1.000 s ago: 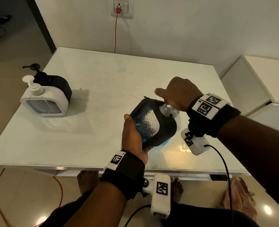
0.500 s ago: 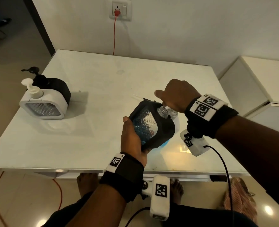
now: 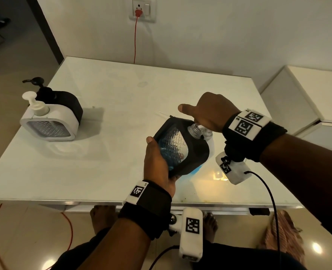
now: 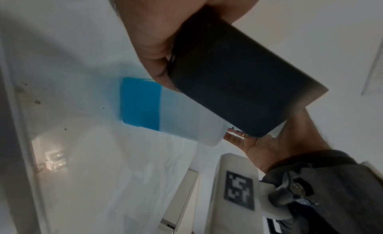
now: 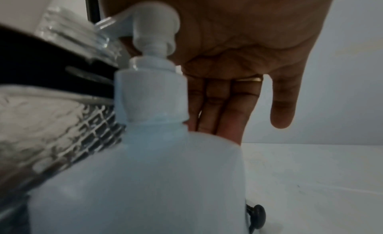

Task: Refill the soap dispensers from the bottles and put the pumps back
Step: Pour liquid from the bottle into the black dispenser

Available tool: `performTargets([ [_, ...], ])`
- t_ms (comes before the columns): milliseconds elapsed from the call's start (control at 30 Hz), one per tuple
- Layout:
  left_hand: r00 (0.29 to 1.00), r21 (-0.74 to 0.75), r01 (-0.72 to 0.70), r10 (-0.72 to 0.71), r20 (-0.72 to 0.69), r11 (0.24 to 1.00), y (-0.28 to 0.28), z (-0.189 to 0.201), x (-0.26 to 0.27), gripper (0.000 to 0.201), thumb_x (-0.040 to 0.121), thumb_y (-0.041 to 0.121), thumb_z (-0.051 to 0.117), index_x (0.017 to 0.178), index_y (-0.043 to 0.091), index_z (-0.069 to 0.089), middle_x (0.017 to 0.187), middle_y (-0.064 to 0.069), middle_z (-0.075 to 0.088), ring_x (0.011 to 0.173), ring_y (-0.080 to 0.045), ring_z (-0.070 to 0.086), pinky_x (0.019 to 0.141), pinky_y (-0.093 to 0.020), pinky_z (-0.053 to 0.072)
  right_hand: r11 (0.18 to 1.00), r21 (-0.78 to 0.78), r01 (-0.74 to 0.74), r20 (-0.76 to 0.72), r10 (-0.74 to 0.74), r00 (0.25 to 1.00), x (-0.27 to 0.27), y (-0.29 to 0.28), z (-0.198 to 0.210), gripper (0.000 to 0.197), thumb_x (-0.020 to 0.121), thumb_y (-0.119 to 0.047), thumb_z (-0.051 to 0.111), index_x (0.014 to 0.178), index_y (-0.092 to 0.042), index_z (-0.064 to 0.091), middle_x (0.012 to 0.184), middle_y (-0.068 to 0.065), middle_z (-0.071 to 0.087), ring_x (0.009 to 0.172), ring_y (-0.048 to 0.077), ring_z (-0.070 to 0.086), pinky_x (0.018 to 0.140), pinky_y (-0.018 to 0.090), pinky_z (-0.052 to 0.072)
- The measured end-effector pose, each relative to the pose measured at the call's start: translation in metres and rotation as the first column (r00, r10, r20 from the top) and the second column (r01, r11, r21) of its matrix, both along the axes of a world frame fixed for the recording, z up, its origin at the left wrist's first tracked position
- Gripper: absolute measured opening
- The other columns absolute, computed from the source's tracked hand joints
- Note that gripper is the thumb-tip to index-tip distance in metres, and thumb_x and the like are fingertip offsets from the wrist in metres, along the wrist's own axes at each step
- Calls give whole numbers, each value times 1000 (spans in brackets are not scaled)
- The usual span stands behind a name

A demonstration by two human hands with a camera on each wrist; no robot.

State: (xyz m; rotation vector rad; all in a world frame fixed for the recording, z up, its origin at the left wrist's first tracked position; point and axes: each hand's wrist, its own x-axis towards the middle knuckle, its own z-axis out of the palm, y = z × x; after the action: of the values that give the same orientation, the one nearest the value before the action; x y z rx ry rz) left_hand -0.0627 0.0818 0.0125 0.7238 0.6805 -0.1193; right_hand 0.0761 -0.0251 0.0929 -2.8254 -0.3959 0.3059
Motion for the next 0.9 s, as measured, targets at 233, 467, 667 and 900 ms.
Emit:
performTargets([
  [233,1000,2,13,-13,-1,1000,1,-2,0,58,105,69,28,138,34,60,133,-10,68,118,-35,67,85,-44,63,998,70,10,-49,-7,999,5,-1,-6,91,86,-84,35,78,0,70,80,11,74,80,28,68,92,47,51],
  [467,1000,-9,2,-2,-2,1000,0,-3,2,55,105,68,29,132,35,63,129,-8,70,116,-34,69,85,-47,63,999,45,-4,-45,6,999,5,0,-3,88,86,-81,40,76,2,68,77,14,71,78,30,67,90,45,52],
  [667,1000,-7,-1,0,-7,1000,0,-4,1,57,105,68,29,135,34,62,130,-9,70,115,-34,69,75,-41,64,999,0,33,23,-33,999,1,-1,-2,69,91,-72,46,62,-10,52,66,6,59,74,26,60,77,39,47],
  [900,1000,-2,-12,12,2,1000,1,-6,1,60,104,70,28,139,34,62,132,-9,70,116,-34,69,74,-42,65,998,56,-7,-71,11,997,5,0,-1,99,79,-91,30,67,1,63,78,12,75,78,28,70,90,44,52],
])
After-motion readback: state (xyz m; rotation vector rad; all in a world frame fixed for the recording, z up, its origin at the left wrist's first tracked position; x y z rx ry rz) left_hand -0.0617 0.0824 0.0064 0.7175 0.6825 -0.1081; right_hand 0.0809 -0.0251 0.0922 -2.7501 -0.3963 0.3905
